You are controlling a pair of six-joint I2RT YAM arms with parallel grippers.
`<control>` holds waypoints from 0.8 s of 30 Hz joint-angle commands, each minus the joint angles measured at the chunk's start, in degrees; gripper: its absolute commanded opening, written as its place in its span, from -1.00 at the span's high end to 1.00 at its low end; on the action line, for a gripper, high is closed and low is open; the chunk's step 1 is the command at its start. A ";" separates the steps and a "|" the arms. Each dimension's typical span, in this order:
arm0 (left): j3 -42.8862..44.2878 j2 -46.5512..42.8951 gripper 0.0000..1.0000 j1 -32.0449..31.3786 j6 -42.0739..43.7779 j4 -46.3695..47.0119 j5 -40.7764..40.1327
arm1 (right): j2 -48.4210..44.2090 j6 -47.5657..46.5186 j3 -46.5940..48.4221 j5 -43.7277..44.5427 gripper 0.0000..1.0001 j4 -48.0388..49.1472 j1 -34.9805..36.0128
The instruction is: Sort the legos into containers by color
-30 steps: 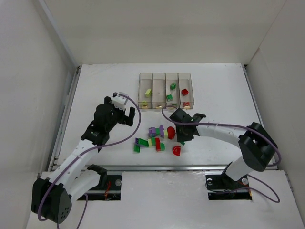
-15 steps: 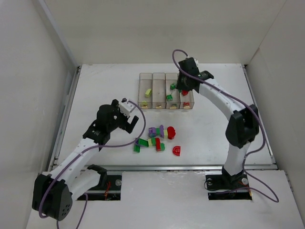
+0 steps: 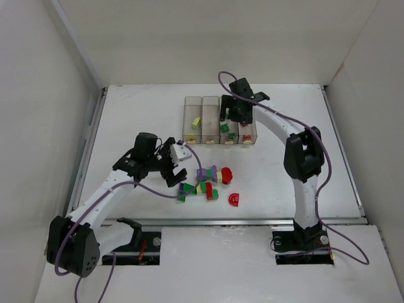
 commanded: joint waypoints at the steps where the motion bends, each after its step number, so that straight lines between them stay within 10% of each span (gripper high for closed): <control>1: 3.35 0.55 -0.99 0.10 5.54 -4.25 5.28 | -3.20 -1.25 0.96 -0.63 -0.88 0.44 0.08; 24: -3.16 -1.20 -0.99 -0.43 -7.20 14.21 -6.67 | -37.50 8.85 -52.13 -2.91 -0.95 -3.08 26.79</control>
